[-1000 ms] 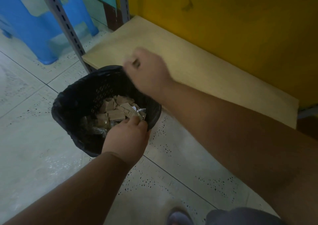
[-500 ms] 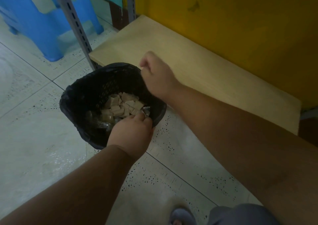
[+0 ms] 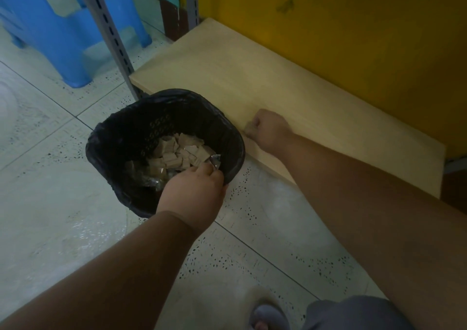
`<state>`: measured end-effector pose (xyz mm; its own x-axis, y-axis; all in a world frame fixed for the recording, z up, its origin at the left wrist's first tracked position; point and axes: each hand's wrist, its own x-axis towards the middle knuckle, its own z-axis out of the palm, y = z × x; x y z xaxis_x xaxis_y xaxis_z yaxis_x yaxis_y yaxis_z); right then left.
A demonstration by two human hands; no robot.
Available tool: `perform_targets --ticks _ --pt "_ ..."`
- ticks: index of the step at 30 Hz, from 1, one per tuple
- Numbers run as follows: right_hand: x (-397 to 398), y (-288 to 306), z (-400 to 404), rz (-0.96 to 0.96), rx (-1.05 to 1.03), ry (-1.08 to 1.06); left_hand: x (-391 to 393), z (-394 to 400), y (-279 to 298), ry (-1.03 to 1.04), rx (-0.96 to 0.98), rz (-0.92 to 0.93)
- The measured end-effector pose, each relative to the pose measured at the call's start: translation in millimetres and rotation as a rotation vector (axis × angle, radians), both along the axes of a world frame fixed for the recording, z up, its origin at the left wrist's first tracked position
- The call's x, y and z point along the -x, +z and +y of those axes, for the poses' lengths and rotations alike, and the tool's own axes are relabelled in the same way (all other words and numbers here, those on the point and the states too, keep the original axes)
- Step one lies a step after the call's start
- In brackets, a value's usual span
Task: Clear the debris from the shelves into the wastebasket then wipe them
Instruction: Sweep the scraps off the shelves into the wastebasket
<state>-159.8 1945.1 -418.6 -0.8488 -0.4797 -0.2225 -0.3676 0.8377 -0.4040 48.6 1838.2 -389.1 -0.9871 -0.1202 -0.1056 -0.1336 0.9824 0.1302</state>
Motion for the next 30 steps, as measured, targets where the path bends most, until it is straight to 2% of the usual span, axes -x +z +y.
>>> perform_targets --ticks 4,6,11,15,18,21,24,27,30 --pt "-15 37 -16 0.019 0.334 -0.07 0 0 -2 -0.007 0.004 0.004" --pt "-24 63 -31 0.031 0.439 -0.028 1 -2 -2 -0.012 0.014 -0.004" --pt "-60 73 -64 0.09 0.234 0.248 -6 -4 0 -0.016 0.019 -0.012" --pt "-53 60 -67 0.266 0.145 0.207 -21 -19 10 -0.048 0.043 -0.08" --pt "-46 52 -75 0.185 0.056 0.188 -43 -39 13 -0.057 0.039 -0.07" --pt "-46 43 -95 0.155 -0.029 0.265 -68 -62 5 0.082 0.034 0.174" --pt "-50 33 -107 0.155 -0.105 0.326 -86 -79 -6 0.377 0.076 0.275" --pt "-56 23 -103 0.175 -0.097 0.32 -95 -84 -9 0.732 -0.079 0.337" --pt "-56 20 -94 0.175 -0.094 0.317 -91 -85 -9 0.882 -0.256 0.381"
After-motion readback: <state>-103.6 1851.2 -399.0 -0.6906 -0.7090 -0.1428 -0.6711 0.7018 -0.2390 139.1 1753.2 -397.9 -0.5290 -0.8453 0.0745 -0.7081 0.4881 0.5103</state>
